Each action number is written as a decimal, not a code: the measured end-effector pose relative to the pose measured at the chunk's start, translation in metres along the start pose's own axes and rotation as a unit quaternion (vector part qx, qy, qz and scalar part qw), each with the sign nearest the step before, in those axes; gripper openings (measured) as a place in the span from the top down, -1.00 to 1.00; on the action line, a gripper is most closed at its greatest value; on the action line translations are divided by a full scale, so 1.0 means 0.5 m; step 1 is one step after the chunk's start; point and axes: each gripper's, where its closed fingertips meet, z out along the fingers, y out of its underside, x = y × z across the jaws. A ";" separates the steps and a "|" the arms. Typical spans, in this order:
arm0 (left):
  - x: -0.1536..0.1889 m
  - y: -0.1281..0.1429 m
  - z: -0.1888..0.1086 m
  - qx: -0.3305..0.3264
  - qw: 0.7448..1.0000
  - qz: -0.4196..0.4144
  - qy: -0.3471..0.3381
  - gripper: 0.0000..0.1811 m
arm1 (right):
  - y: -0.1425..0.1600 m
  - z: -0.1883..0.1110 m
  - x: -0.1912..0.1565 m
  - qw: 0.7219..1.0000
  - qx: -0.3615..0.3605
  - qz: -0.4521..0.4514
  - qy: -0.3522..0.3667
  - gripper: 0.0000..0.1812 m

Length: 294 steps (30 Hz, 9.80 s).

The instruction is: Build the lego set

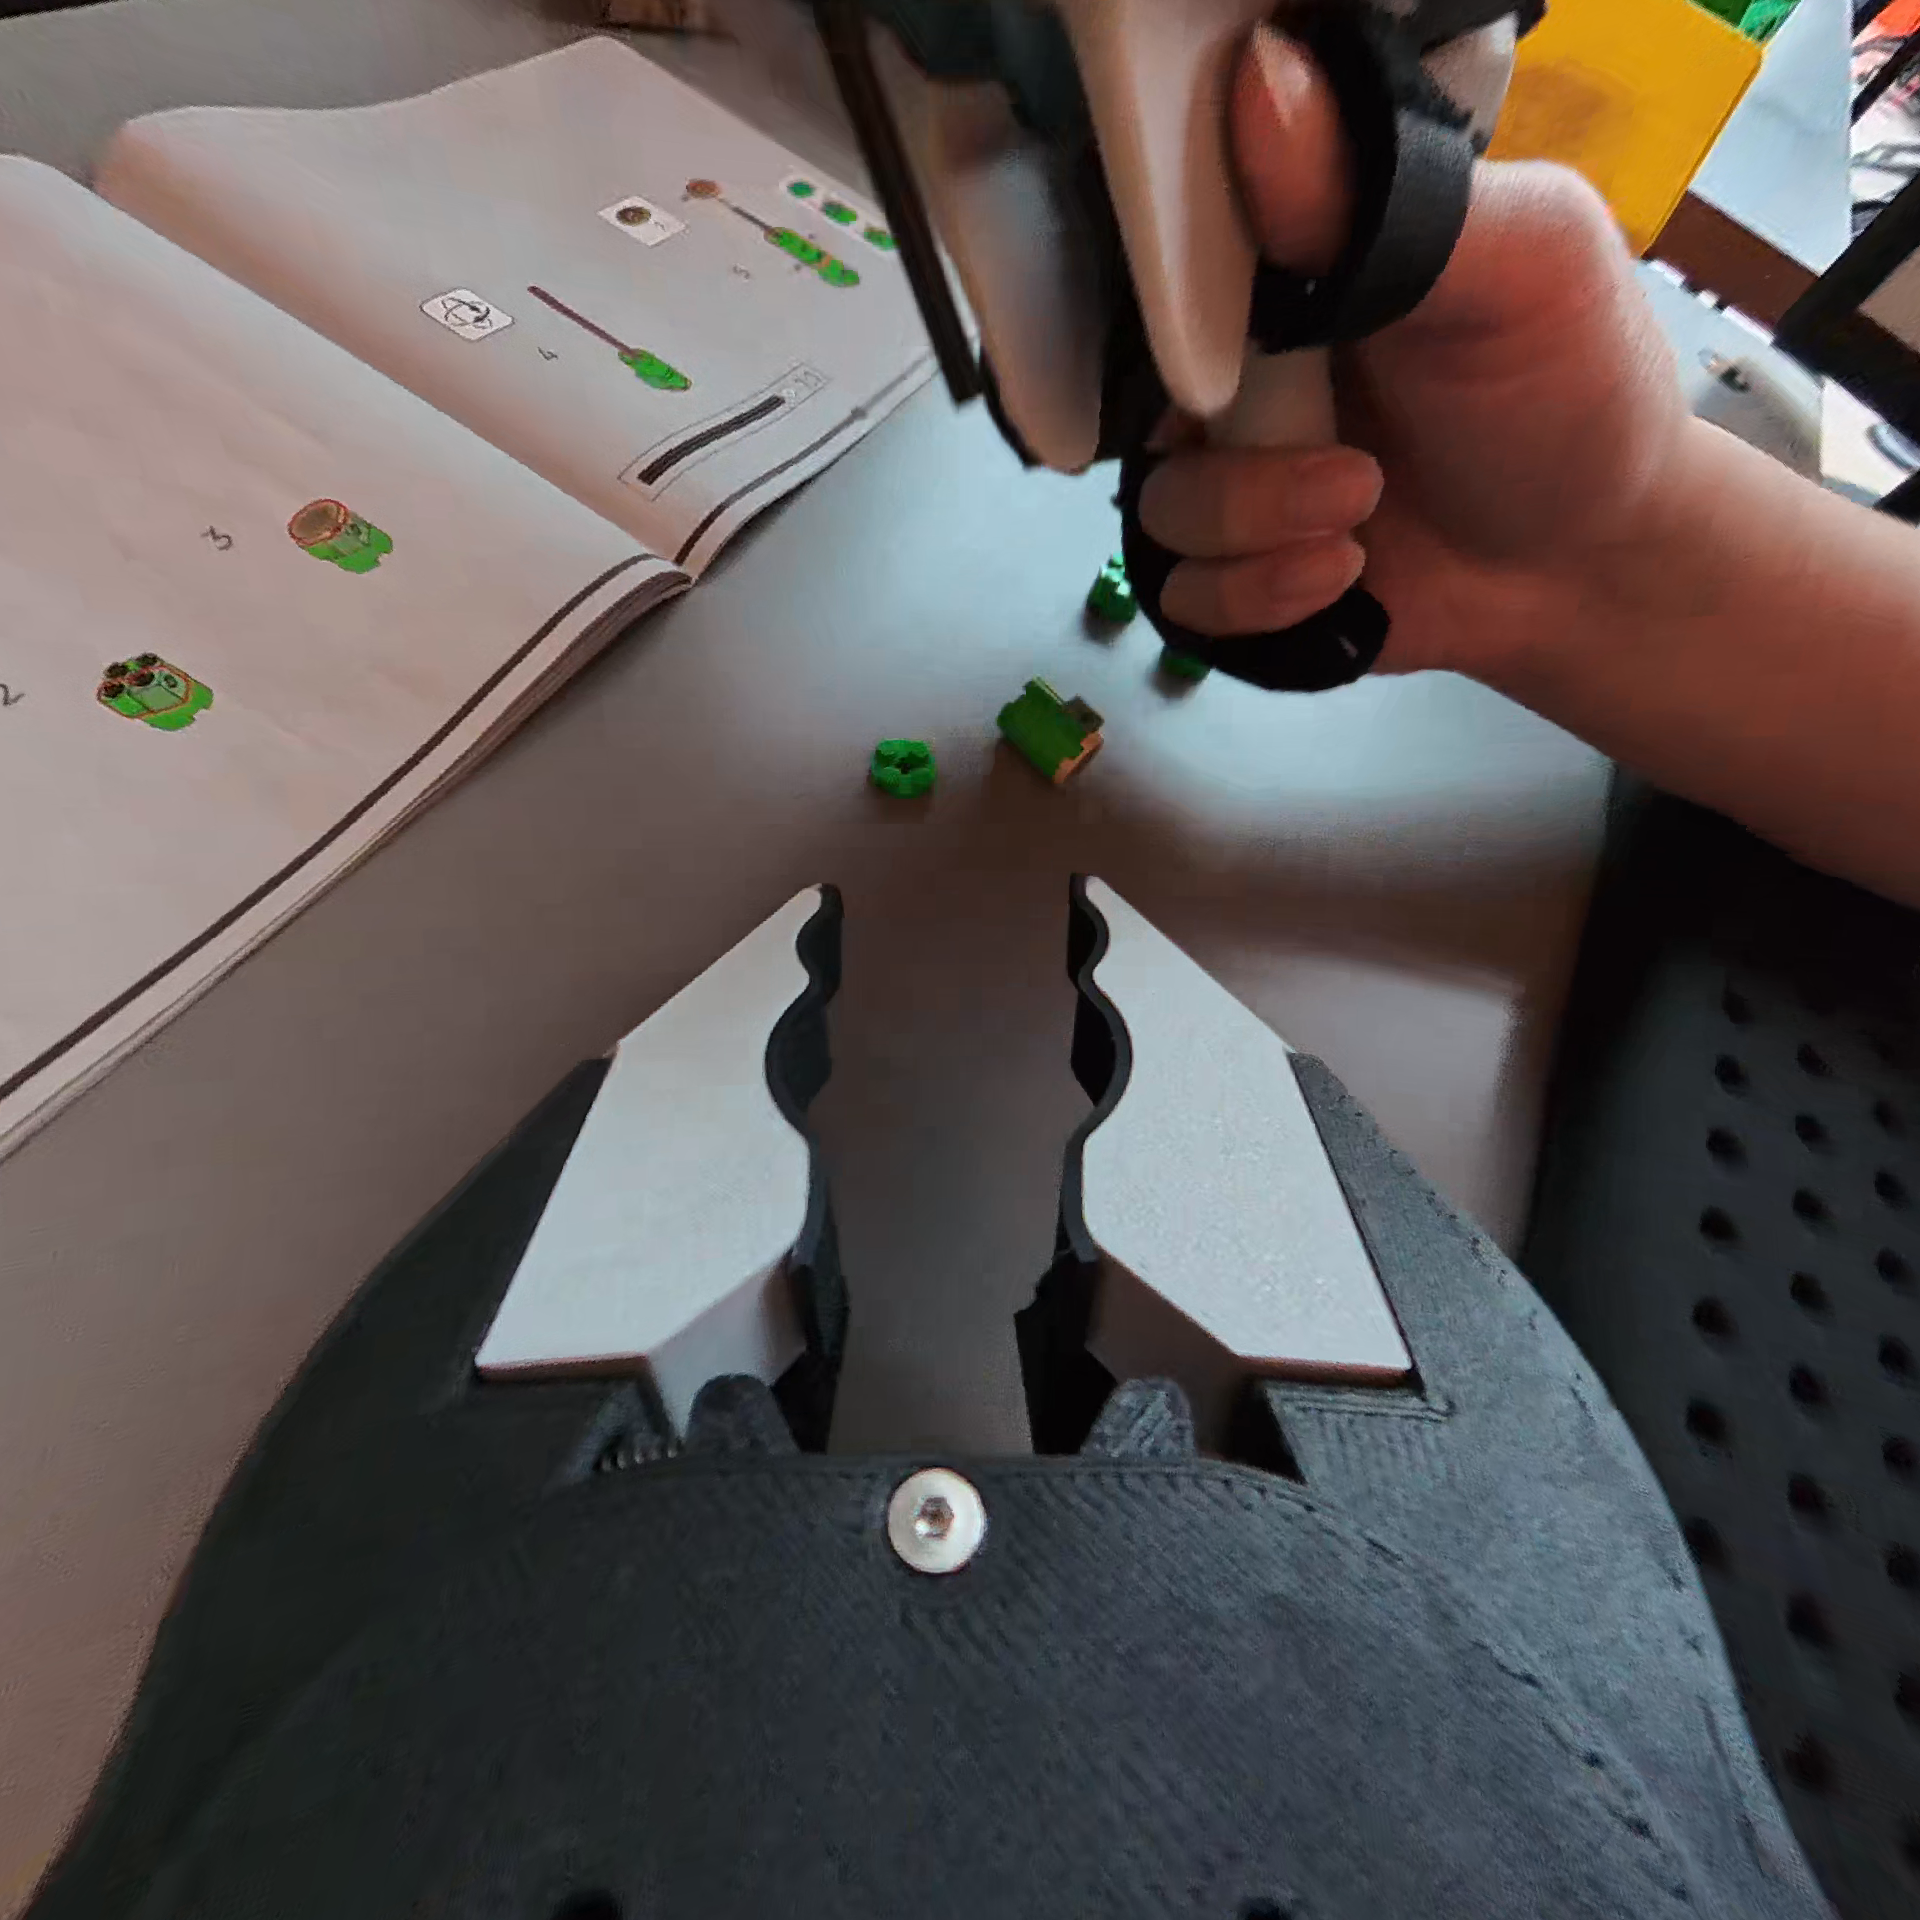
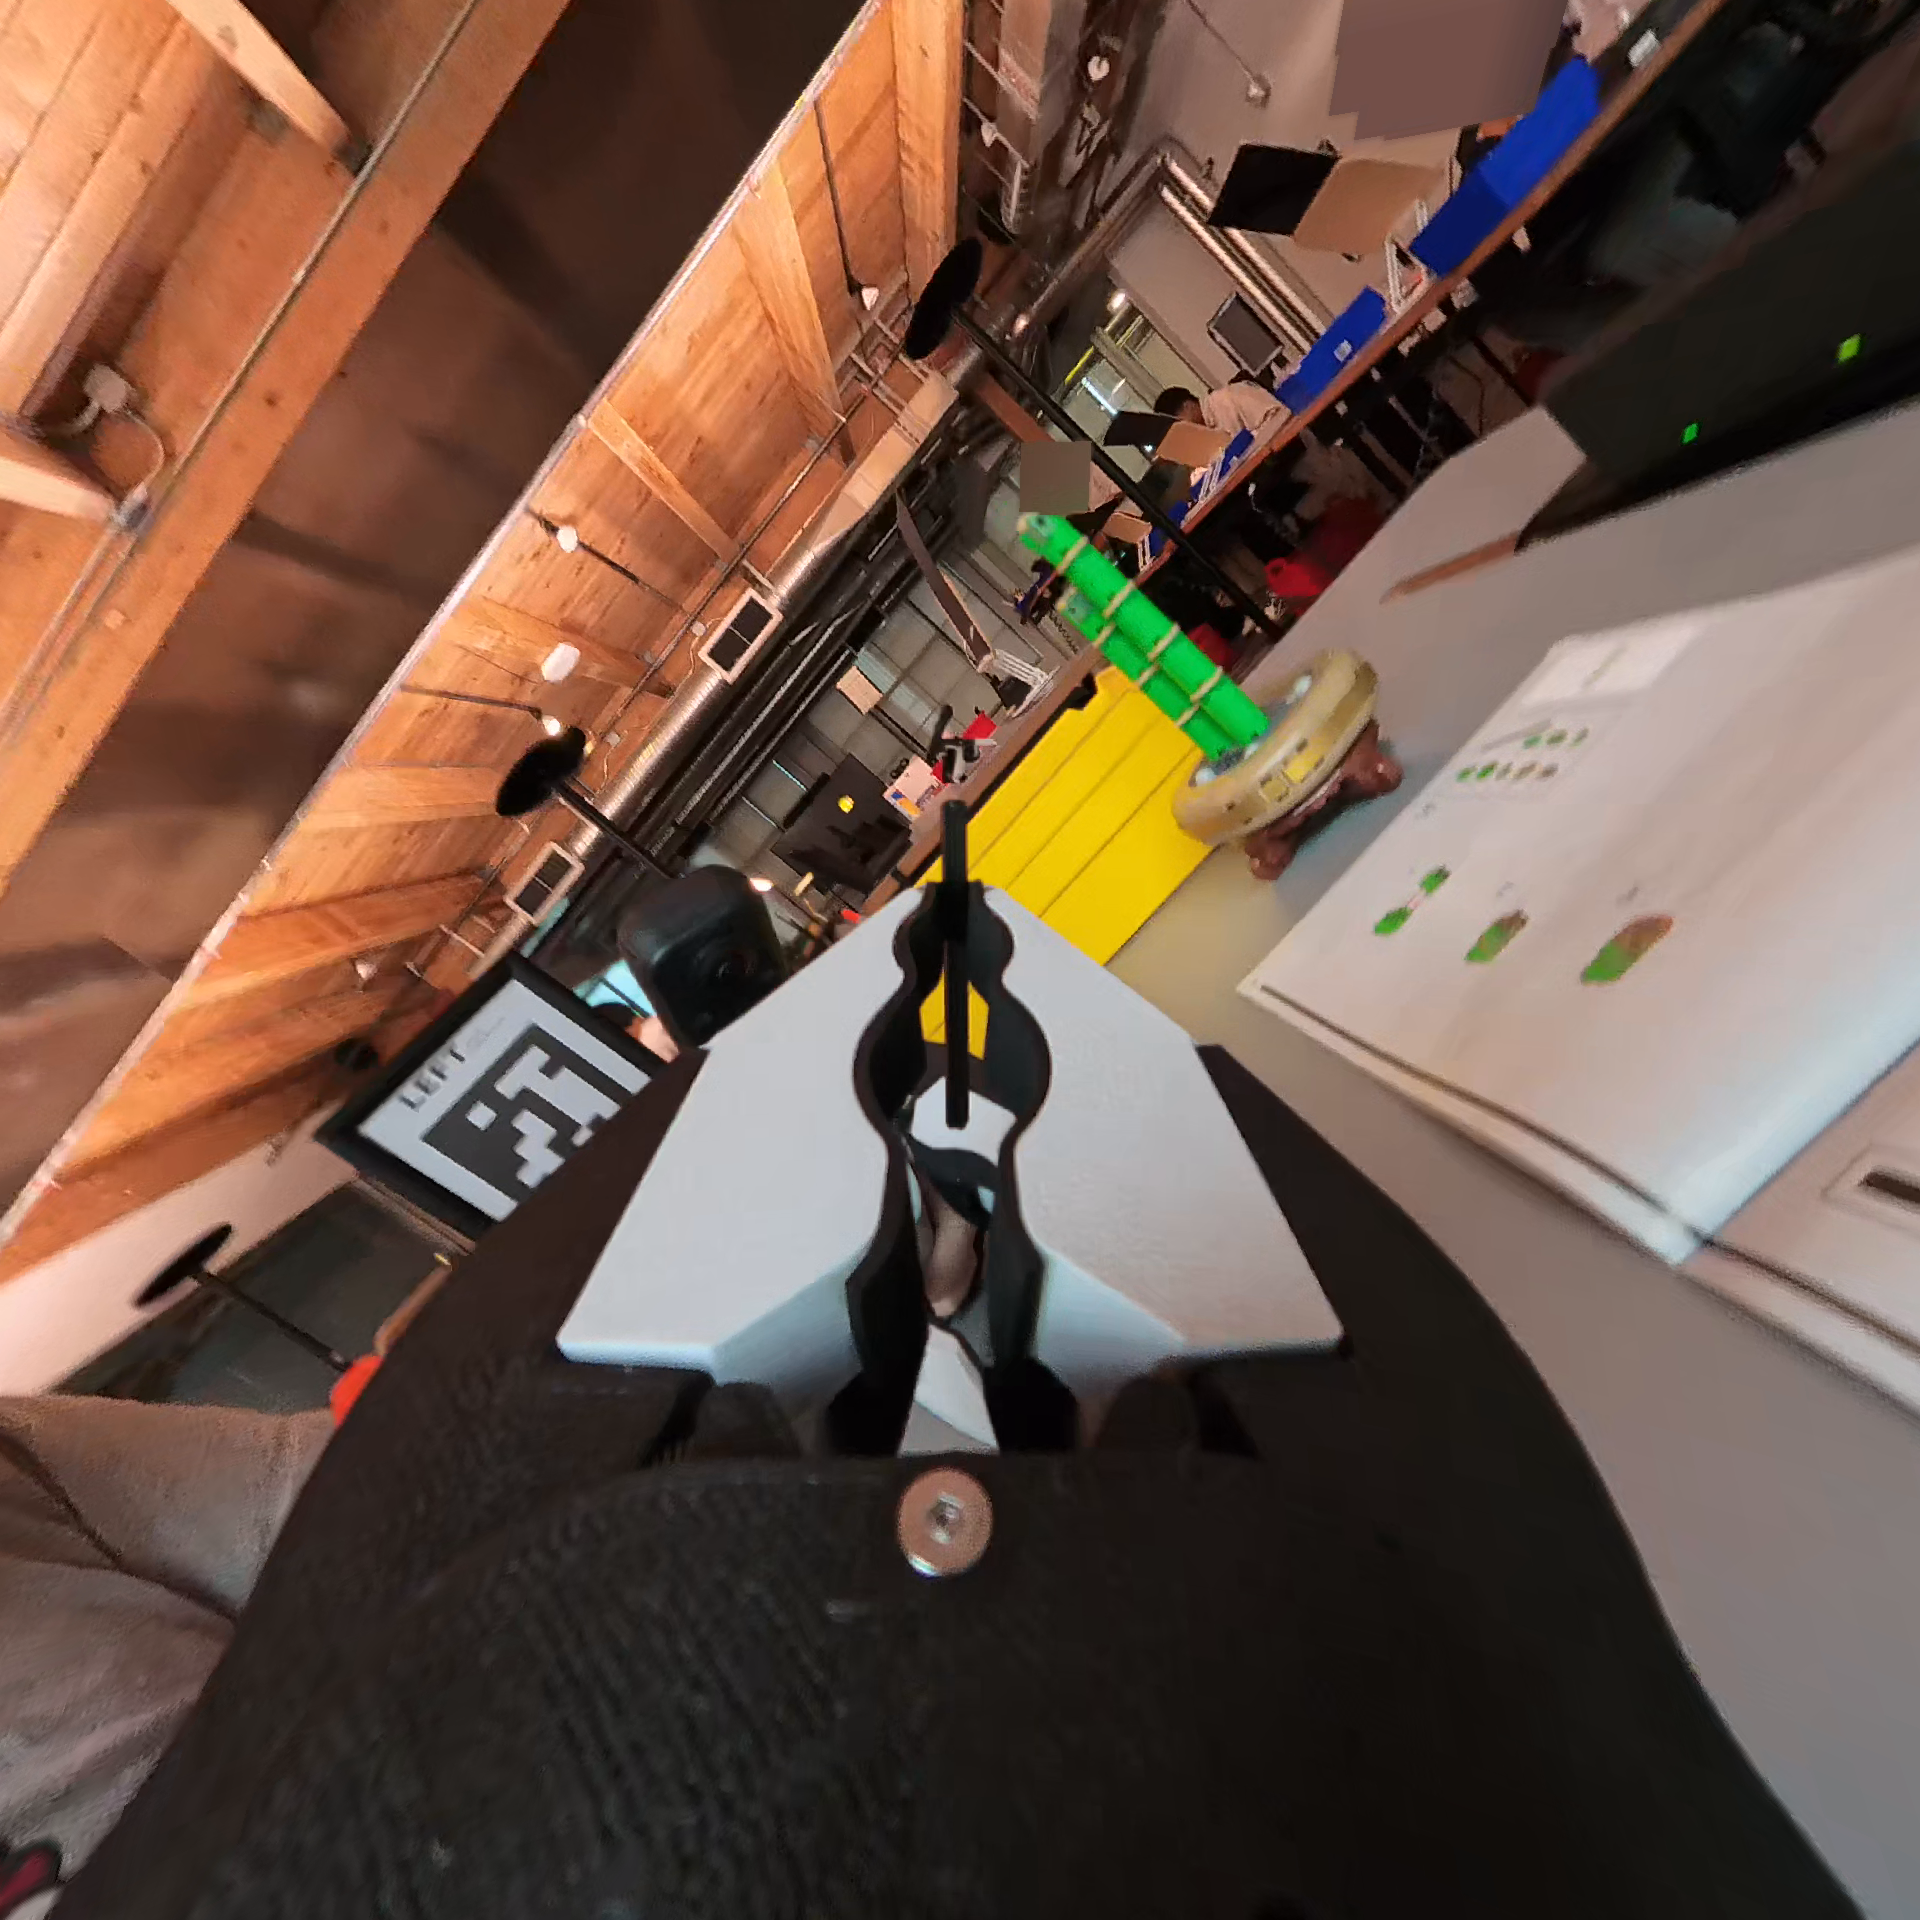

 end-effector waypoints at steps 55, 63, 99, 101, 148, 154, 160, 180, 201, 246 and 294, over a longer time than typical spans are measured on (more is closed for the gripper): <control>0.091 -0.210 -0.144 0.317 0.892 -0.187 0.262 0.70 | 0.090 0.003 -0.126 0.682 -0.156 -0.707 0.105 0.73; 0.114 -0.184 -0.117 0.246 0.903 -0.192 0.295 0.59 | 0.123 0.000 -0.116 0.639 -0.190 -0.741 0.077 0.73; 0.070 -0.166 -0.118 0.232 0.965 -0.021 0.120 0.84 | 0.036 -0.097 -0.025 0.863 -0.240 -0.428 0.123 0.73; 0.076 -0.162 -0.111 0.223 0.967 -0.021 0.121 0.84 | 0.020 -0.100 -0.032 0.872 -0.227 -0.412 0.132 0.71; 0.070 -0.134 -0.026 0.178 0.975 -0.075 0.107 0.23 | -0.066 -0.203 0.112 0.925 -0.326 -0.159 -0.115 0.84; 0.066 -0.145 -0.037 0.191 0.973 -0.068 0.113 0.27 | -0.049 -0.198 0.121 0.909 -0.362 -0.138 -0.152 0.84; 0.068 -0.126 -0.018 0.164 0.979 -0.059 0.109 0.27 | -0.055 -0.186 0.080 0.889 -0.364 -0.133 -0.244 0.83; 0.081 -0.108 0.006 0.113 0.988 -0.025 0.105 0.26 | -0.049 -0.226 0.069 0.872 -0.374 -0.068 -0.307 0.84; 0.075 -0.094 0.023 0.086 0.992 -0.011 0.086 0.25 | -0.051 -0.233 0.065 0.871 -0.371 -0.060 -0.318 0.84; 0.112 -0.161 -0.055 0.209 0.973 -0.002 0.099 0.57 | 0.113 -0.074 -0.120 0.808 -0.497 -0.252 -0.192 0.84; 0.120 -0.174 -0.109 0.218 0.953 0.209 -0.024 0.83 | -0.046 -0.045 -0.270 0.911 -0.124 -0.315 -0.235 0.98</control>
